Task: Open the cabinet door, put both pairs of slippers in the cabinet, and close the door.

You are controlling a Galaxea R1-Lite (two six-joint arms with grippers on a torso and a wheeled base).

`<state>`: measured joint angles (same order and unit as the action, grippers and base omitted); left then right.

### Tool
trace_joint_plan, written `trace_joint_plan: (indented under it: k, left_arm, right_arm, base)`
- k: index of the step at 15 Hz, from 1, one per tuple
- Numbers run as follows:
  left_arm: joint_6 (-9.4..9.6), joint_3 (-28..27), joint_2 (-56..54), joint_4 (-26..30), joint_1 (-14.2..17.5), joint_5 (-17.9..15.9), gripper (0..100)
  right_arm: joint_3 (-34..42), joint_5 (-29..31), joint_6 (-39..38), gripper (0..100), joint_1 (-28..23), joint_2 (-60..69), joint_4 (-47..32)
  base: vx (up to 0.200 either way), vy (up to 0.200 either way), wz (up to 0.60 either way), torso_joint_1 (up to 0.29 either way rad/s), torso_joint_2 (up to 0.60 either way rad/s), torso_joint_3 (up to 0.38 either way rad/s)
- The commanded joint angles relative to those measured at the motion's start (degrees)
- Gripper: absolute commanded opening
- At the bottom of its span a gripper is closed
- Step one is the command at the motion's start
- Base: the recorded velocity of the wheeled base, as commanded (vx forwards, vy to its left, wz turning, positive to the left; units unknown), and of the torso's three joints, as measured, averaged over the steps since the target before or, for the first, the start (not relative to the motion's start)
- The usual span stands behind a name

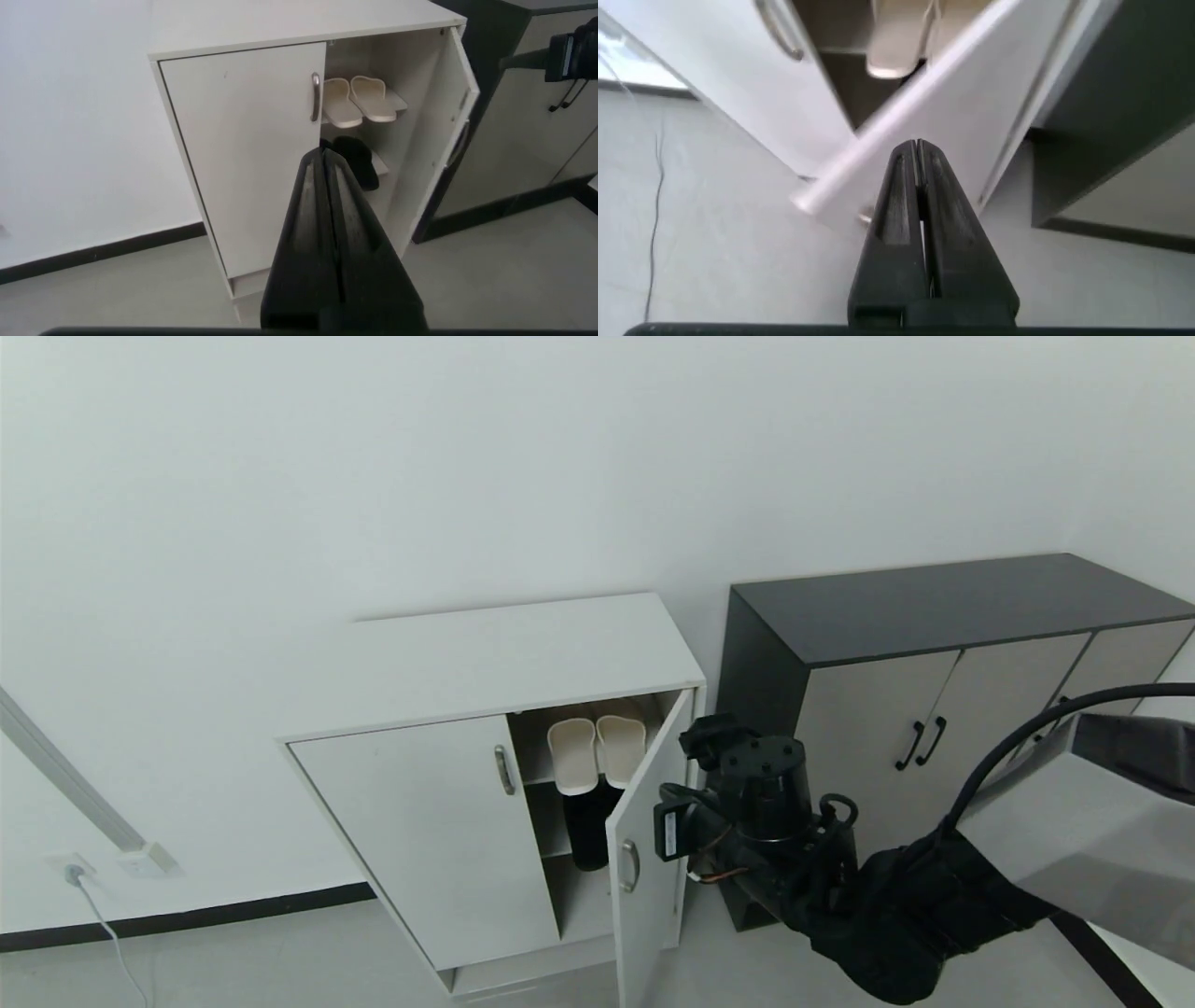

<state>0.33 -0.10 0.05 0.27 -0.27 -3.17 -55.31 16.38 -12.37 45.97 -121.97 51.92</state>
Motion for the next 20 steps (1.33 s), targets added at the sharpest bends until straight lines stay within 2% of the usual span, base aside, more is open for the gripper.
trace_joint_plan:
  k: [1, 4, 9, 15, 20]
  left_arm:
    - [0.02, 0.01, 0.04, 0.0, 0.0, -0.08, 0]
    - [0.02, 0.01, 0.04, 0.0, 0.0, 0.01, 0]
    - [0.02, 0.01, 0.04, 0.0, 0.0, 0.01, 0]
    - [0.02, 0.01, 0.04, 0.0, 0.0, -0.08, 0]
    - [0.02, 0.01, 0.04, 0.0, 0.0, 0.01, 0]
  right_arm:
    - [2.84, -1.27, 1.21, 0, -1.23, 1.56, 1.52]
    - [4.51, -1.35, 2.18, 0, -2.99, 3.4, 1.61]
    - [5.47, -1.35, 3.23, 0, -2.99, 3.67, 1.69]
    - [6.18, -1.88, 3.14, 0, -2.99, 3.58, 1.87]
    - [6.88, -1.35, 3.67, 0, -3.7, 3.58, 3.36]
  base:
    - [0.0, 0.0, 0.0, 0.0, 0.0, 0.0]
    - [0.0, 0.0, 0.0, 0.0, 0.0, 0.0]
    - [0.0, 0.0, 0.0, 0.0, 0.0, 0.0]
    - [0.0, 0.0, 0.6, 0.002, 0.0, 0.003]
    - [0.0, 0.0, 0.0, 0.0, 0.0, 0.0]
